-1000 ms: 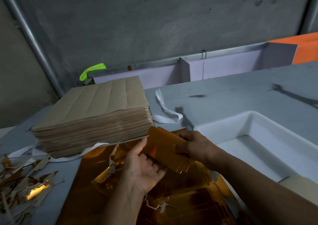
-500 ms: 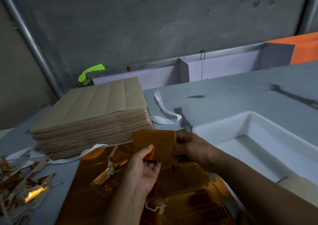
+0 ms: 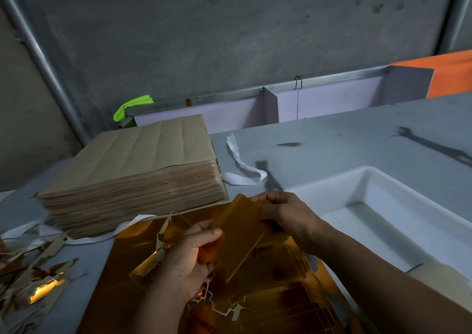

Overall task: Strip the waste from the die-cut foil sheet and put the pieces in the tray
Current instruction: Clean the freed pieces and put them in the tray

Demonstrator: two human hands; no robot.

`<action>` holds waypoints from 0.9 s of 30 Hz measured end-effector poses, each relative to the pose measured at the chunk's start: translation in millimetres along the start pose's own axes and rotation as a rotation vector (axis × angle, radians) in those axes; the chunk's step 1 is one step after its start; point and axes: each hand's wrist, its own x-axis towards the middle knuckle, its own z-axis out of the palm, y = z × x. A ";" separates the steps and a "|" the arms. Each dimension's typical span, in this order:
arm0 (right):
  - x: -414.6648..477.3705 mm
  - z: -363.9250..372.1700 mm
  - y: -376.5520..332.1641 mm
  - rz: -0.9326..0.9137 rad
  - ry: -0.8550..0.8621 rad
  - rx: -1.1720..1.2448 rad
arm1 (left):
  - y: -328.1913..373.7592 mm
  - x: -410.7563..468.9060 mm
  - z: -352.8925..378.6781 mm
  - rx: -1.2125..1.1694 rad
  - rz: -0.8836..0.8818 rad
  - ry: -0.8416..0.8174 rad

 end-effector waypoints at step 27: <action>-4.8 2.0 5.3 -0.128 -0.203 0.107 | -14.7 -11.7 31.1 -0.097 -0.091 -0.352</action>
